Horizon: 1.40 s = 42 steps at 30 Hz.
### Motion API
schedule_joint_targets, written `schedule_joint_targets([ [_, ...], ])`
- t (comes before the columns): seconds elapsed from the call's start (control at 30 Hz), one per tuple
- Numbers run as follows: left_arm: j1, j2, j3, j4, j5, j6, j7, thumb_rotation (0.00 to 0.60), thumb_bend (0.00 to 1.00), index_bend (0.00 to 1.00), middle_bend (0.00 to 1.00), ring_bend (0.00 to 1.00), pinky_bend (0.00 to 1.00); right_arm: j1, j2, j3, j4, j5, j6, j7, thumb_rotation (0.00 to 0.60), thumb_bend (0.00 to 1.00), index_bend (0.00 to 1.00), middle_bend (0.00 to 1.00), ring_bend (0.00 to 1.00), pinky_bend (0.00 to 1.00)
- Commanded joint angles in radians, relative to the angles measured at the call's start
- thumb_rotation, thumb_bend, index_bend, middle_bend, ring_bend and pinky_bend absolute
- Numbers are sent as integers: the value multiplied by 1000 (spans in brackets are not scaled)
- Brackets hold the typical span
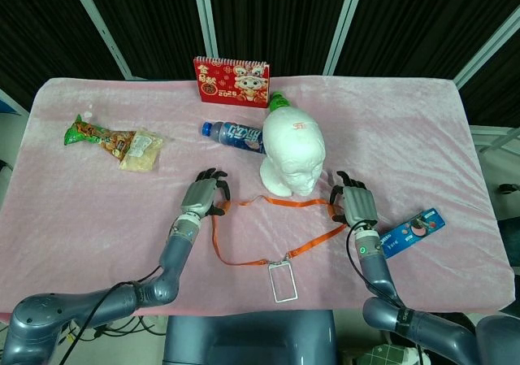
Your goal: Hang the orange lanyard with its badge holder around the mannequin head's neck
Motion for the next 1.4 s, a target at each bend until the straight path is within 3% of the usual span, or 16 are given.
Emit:
schedule_joint_targets([
  [0.03, 34, 58, 12, -111, 67, 31, -35, 600, 483, 591, 169, 0, 0, -9, 19, 0, -39, -13, 15, 8, 600, 453, 661, 126, 213, 188],
  [0.27, 85, 185, 53, -317, 182, 73, -61, 600, 482, 592, 172, 0, 0, -63, 126, 3, -219, -58, 91, 44, 600, 453, 661, 126, 220, 187],
  [0.63, 119, 270, 90, -461, 291, 101, -118, 600, 481, 592, 173, 0, 0, -153, 290, -29, -480, -195, 229, 74, 600, 452, 661, 127, 223, 187],
  [1.1, 115, 276, 24, -474, 387, 179, -223, 600, 481, 603, 184, 0, 0, -150, 407, 27, -624, -198, 271, 25, 600, 451, 661, 130, 223, 188],
  [1.4, 88, 280, -57, -431, 428, 229, -300, 600, 480, 605, 194, 0, 0, -75, 482, 130, -664, -70, 195, 7, 600, 453, 661, 137, 226, 187],
])
